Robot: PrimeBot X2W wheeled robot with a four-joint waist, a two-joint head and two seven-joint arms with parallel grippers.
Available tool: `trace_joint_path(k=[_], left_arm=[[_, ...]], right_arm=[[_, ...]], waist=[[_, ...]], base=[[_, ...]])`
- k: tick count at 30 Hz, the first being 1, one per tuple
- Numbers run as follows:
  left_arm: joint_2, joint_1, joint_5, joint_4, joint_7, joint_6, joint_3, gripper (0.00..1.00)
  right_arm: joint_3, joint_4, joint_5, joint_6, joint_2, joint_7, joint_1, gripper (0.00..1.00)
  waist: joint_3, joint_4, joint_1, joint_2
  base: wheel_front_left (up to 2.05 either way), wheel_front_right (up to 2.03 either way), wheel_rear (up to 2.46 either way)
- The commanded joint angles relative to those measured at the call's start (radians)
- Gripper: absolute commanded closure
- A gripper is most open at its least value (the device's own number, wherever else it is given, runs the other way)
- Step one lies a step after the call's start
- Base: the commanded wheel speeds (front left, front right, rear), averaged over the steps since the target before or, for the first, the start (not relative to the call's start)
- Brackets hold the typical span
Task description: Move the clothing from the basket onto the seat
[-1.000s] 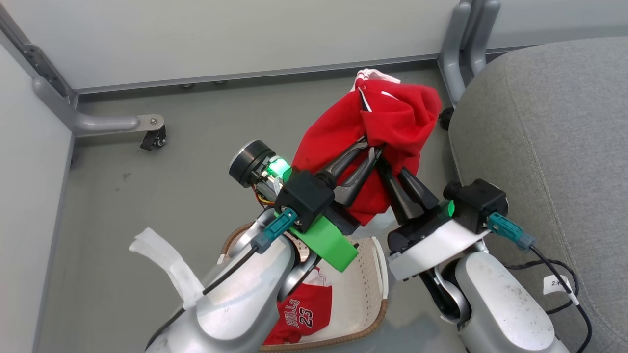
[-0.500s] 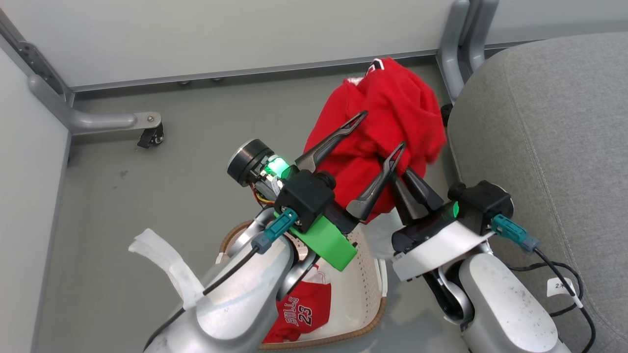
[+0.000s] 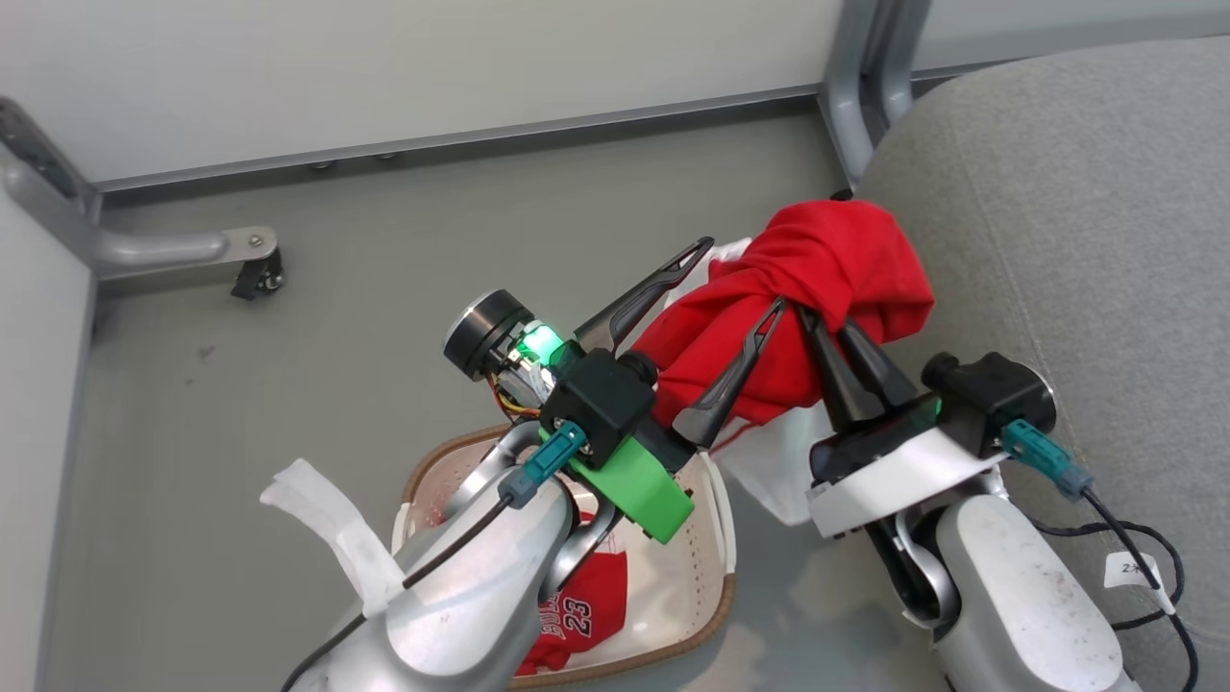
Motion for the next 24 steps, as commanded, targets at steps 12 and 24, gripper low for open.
trace_joint_path(k=[12,24], left_arm=[[0.019,0.004,0.021,0.013,0.001,0.000,-0.013,0.00],[0.033,-0.029,0.020,0.021,0.001,-0.002,-0.026,0.00]], right_arm=[[-0.194,-0.047,-0.056,-0.001,-0.008,-0.004,0.067,1.00],[-0.355,-0.105,-0.066,-0.001,-0.012,-0.004,0.135,1.00]], waist=[[0.050,-0.159,0.0000,0.0079],[0.100,-0.270,0.0000,0.0079]], base=[[0.00,0.00,0.00],[0.00,0.00,0.00]])
